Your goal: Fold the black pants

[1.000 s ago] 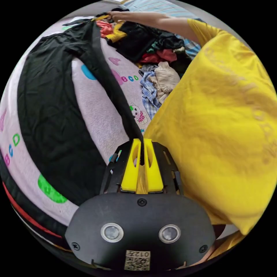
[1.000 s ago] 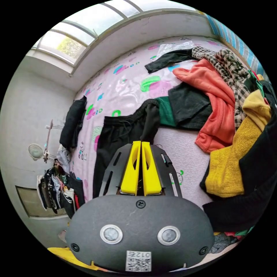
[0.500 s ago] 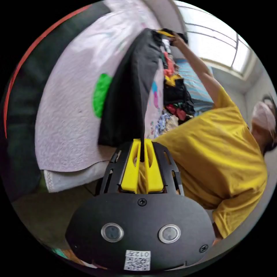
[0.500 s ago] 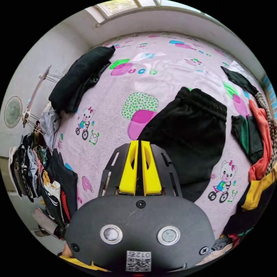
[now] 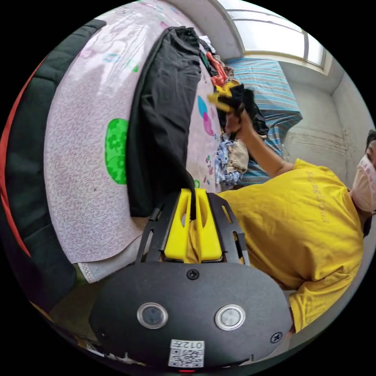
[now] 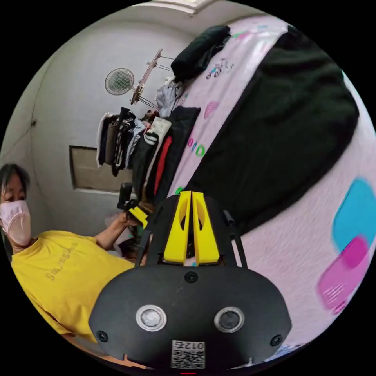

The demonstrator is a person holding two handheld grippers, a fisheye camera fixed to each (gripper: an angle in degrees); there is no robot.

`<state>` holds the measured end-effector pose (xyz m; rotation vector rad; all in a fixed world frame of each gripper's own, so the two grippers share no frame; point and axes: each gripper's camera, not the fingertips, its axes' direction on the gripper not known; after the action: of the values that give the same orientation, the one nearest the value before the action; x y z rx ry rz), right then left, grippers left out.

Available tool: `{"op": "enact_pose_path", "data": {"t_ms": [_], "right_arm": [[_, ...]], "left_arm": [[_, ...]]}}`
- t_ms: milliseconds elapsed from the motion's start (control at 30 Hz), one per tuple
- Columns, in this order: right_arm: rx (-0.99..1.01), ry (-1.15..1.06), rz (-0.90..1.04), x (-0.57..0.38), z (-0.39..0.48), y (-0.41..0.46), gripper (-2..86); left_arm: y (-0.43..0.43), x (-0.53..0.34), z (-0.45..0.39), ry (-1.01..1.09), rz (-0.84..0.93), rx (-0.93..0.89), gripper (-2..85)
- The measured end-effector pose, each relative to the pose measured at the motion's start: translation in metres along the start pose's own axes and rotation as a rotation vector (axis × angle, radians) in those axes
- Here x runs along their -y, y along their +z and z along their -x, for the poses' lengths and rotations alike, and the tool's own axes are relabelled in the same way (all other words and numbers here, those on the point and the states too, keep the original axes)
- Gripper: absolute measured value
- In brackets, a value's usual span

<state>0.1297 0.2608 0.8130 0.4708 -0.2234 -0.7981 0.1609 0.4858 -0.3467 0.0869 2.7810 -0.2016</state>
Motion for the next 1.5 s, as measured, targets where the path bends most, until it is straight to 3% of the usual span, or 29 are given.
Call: {"op": "enact_pose_path", "data": {"t_ms": [167, 367, 467, 600, 700, 900, 1067, 1200, 1267, 1333, 1400, 1500], "right_arm": [[0.305, 0.227, 0.009, -0.126, -0.035, 0.066, 8.8], [0.705, 0.315, -0.163, -0.167, -0.057, 0.103, 17.3], [0.781, 0.264, -0.216, -0.171, -0.055, 0.105, 19.5], [1.014, 0.220, -0.333, -0.181, -0.057, 0.107, 17.6], [1.185, 0.162, -0.423, -0.191, -0.054, 0.110, 6.5], [0.715, 0.179, -0.450, -0.224, -0.025, 0.087, 1.1], [0.361, 0.132, -0.166, -0.213, 0.008, 0.134, 0.6], [0.293, 0.259, -0.070, -0.207, 0.003, 0.174, 0.5], [0.288, 0.107, -0.158, -0.208, 0.030, 0.167, 0.4], [0.195, 0.018, -0.156, -0.211, 0.047, 0.169, 0.4], [0.157, 0.102, -0.078, -0.213, 0.037, 0.192, 0.5], [0.144, 0.301, 0.064, -0.214, 0.006, 0.239, 0.5]], "left_arm": [[-0.022, -0.004, -0.019, 0.041, -0.112, -0.186, 0.9], [-0.038, 0.003, -0.055, 0.059, -0.205, -0.313, 0.8], [-0.039, 0.010, -0.074, 0.070, -0.206, -0.327, 0.8], [-0.042, 0.015, -0.088, 0.086, -0.189, -0.307, 0.9], [-0.046, 0.010, -0.078, 0.059, -0.177, -0.248, 0.9], [-0.054, -0.018, -0.003, -0.128, -0.112, -0.073, 0.8], [-0.032, -0.038, 0.062, -0.252, -0.003, -0.021, 0.7], [-0.034, -0.048, 0.079, -0.275, -0.026, 0.034, 0.5], [-0.050, -0.049, 0.051, -0.131, -0.110, 0.032, 0.4], [-0.065, -0.056, 0.019, 0.057, -0.164, 0.191, 0.3], [-0.054, -0.057, 0.040, -0.043, -0.091, 0.282, 0.3], [-0.020, -0.058, 0.104, -0.235, 0.043, 0.144, 0.4]]}}
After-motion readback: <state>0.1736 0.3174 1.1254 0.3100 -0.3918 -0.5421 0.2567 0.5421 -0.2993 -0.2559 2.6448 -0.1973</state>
